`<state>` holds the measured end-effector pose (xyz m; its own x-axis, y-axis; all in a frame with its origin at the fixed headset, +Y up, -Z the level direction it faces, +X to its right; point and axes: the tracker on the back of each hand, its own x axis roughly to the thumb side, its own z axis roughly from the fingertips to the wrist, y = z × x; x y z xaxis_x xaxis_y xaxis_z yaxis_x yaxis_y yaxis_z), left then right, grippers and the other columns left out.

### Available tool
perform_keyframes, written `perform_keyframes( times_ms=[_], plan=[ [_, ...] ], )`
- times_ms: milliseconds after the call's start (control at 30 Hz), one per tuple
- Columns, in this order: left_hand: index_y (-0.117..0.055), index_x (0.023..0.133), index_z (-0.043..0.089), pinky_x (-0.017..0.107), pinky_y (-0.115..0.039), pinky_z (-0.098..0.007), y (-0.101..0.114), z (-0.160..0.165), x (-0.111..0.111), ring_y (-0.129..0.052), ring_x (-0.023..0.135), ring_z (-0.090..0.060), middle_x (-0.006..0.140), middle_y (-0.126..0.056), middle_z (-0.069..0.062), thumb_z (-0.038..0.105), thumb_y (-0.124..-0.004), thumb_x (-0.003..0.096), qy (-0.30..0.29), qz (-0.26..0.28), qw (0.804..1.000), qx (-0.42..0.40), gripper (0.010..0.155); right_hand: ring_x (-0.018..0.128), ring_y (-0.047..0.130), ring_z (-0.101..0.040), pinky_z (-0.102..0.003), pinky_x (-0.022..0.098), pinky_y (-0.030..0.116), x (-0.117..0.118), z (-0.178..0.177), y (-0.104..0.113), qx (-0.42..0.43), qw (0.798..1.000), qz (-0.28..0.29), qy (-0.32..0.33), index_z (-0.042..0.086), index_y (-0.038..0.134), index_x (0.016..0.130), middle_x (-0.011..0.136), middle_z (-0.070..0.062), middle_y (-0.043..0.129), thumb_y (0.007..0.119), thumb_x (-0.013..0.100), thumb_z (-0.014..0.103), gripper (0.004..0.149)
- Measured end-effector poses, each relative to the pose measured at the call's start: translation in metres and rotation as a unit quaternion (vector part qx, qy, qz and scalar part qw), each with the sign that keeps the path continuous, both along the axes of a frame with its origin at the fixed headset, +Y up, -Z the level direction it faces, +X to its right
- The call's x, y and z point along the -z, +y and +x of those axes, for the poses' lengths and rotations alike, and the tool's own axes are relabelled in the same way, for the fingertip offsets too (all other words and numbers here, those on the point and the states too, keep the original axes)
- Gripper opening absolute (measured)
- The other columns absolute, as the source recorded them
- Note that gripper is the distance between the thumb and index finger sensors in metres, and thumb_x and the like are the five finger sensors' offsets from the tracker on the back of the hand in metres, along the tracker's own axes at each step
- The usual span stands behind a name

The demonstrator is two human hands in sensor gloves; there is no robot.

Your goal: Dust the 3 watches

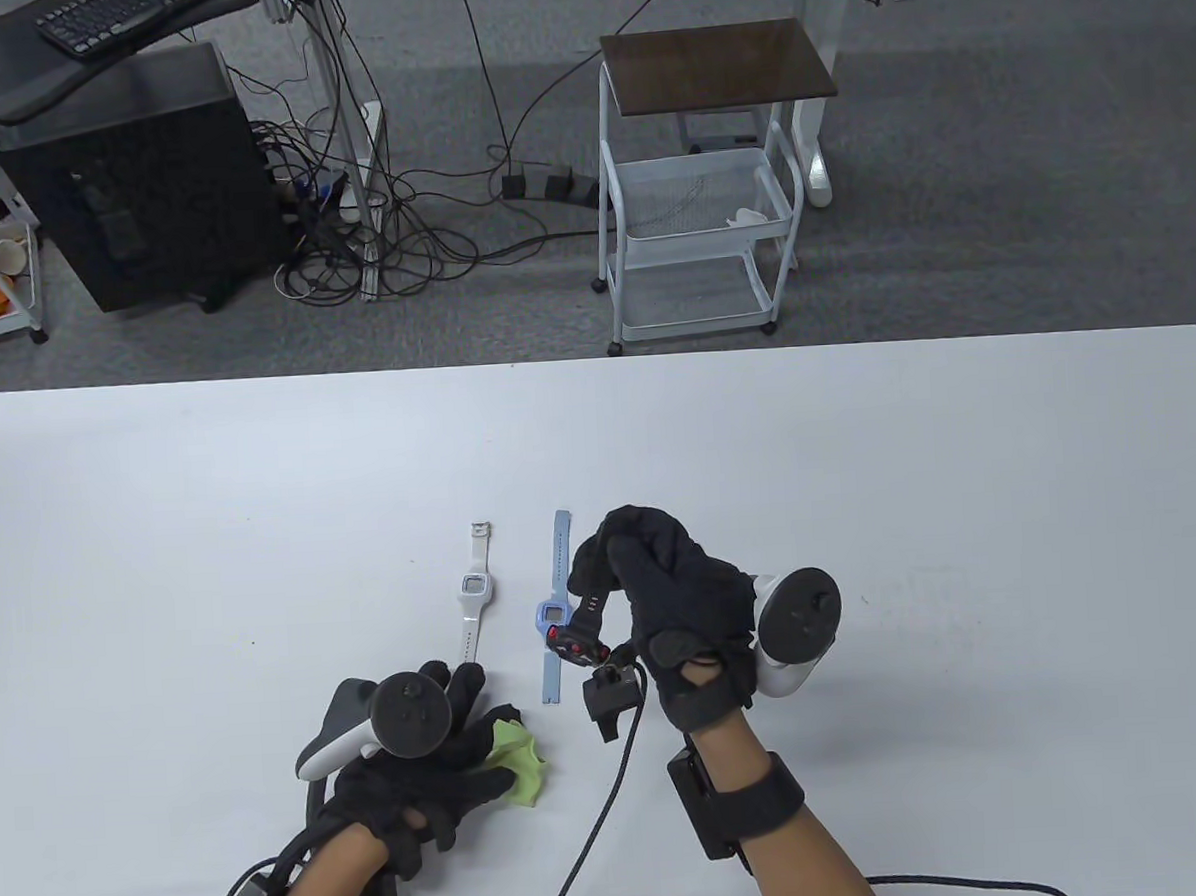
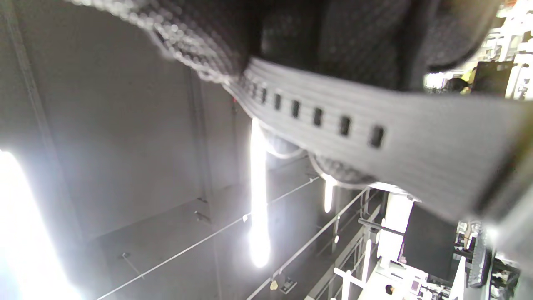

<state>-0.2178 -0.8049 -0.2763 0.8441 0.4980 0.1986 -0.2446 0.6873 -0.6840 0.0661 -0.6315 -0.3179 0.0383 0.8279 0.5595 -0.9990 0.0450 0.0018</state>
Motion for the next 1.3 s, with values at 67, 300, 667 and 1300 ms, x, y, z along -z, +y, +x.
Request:
perform_keyframes(
  times_ms=[67,300,667,1300],
  plan=[
    [-0.020,0.119,0.036,0.064,0.009,-0.067,0.002,0.000,0.000,0.024,0.105,-0.030,0.117,0.014,0.002,0.066,-0.058,0.0587,-0.002,0.003,1.000,-0.006,0.077,0.031,0.111,-0.025,-0.055,0.045,0.076,0.000,0.000,0.000,0.000,1.000,0.001,0.001,0.013,0.084,0.074,0.051,-0.009,0.104,0.077,0.044,0.037,0.039],
    [-0.021,0.119,0.033,0.066,0.007,-0.068,0.012,-0.004,0.000,0.020,0.107,-0.032,0.120,0.006,-0.003,0.071,-0.058,0.0566,0.011,0.026,0.999,-0.037,0.082,0.031,0.111,-0.025,-0.055,0.046,0.076,0.000,-0.001,0.000,0.000,1.000,0.001,0.003,0.013,0.084,0.074,0.051,-0.009,0.104,0.077,0.044,0.037,0.039],
    [-0.031,0.119,0.028,0.068,0.001,-0.069,0.028,-0.014,0.000,0.011,0.111,-0.037,0.125,-0.011,-0.008,0.072,-0.059,0.0564,0.053,0.069,0.990,-0.109,0.082,0.031,0.111,-0.025,-0.055,0.046,0.076,-0.001,-0.004,-0.001,-0.003,1.000,0.001,0.010,0.013,0.084,0.074,0.051,-0.009,0.104,0.077,0.044,0.037,0.039],
    [-0.028,0.118,0.025,0.073,-0.011,-0.069,0.040,-0.014,-0.001,-0.013,0.118,-0.033,0.125,-0.038,-0.002,0.066,-0.069,0.0566,0.079,0.124,0.962,-0.230,0.084,0.029,0.111,-0.025,-0.055,0.045,0.077,-0.013,-0.038,-0.002,-0.020,0.996,0.005,0.082,0.013,0.084,0.073,0.049,-0.008,0.104,0.077,0.043,0.037,0.039]
  ],
)
